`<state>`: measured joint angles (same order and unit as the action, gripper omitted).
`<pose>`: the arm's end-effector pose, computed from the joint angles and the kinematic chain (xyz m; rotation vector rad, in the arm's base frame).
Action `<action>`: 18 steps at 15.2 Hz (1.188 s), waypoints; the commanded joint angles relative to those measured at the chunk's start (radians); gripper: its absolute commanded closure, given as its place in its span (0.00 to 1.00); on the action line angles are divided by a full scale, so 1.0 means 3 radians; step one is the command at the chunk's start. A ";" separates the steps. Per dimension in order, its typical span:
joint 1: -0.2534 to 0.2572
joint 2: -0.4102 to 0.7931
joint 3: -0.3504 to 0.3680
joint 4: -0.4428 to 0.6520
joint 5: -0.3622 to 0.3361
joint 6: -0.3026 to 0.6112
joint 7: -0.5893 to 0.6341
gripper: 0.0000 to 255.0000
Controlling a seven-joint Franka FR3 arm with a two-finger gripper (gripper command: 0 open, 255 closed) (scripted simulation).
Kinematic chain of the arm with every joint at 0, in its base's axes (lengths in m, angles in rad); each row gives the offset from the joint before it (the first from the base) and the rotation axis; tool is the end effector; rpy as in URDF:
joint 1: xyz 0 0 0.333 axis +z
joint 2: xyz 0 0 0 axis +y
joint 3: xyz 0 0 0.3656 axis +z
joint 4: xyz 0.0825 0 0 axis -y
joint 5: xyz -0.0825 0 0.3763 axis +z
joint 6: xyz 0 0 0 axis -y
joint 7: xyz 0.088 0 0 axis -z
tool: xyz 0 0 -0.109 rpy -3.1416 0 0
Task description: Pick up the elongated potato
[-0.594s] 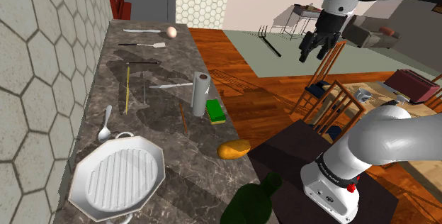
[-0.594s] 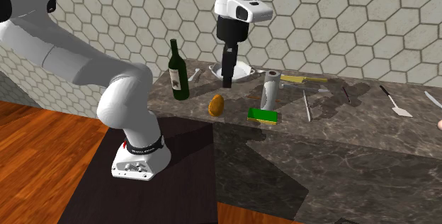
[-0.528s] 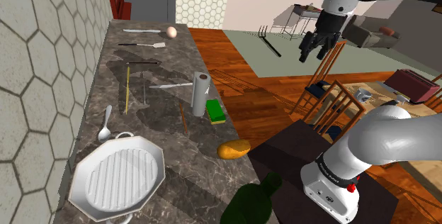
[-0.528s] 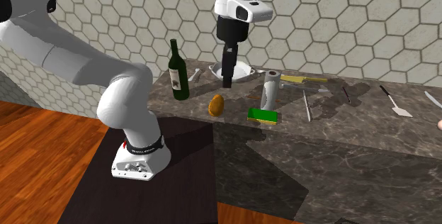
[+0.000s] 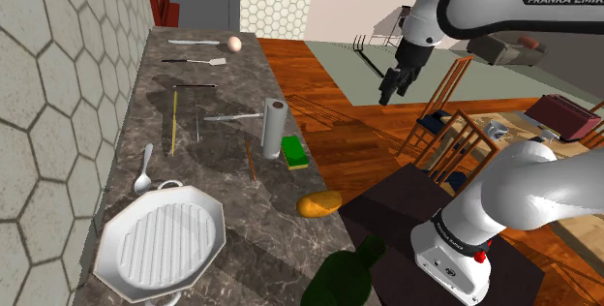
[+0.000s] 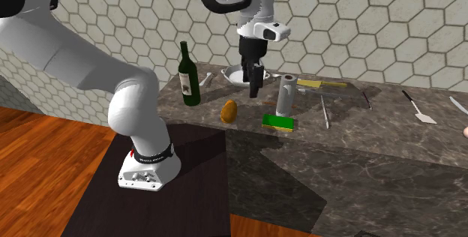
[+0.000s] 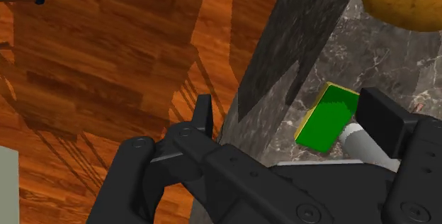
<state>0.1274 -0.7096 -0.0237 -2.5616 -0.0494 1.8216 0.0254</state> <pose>0.2925 0.0250 0.5273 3.1034 0.1510 -0.0438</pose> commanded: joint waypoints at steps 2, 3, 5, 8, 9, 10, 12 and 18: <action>0.0176 0.0161 0.0041 -0.0130 0.0028 0.0331 -0.0218 0.00; 0.0239 0.0215 0.0062 -0.0170 0.0042 0.0437 -0.0282 0.00; 0.0363 0.0327 0.0107 -0.0247 0.0069 0.0648 -0.0408 0.00; 0.0549 0.0507 0.0178 -0.0351 0.0111 0.0967 -0.0596 0.00; 0.0611 0.0570 0.0203 -0.0383 0.0124 0.1074 -0.0658 0.00; 0.0672 0.0635 0.0228 -0.0413 0.0137 0.1181 -0.0720 0.00; 0.0795 0.0769 0.0280 -0.0470 0.0162 0.1396 -0.0843 0.00; 0.1150 0.1208 0.0452 -0.0612 0.0217 0.2047 -0.1198 0.00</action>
<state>0.4540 -0.3693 0.1028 -2.7442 0.0133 2.4067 -0.3148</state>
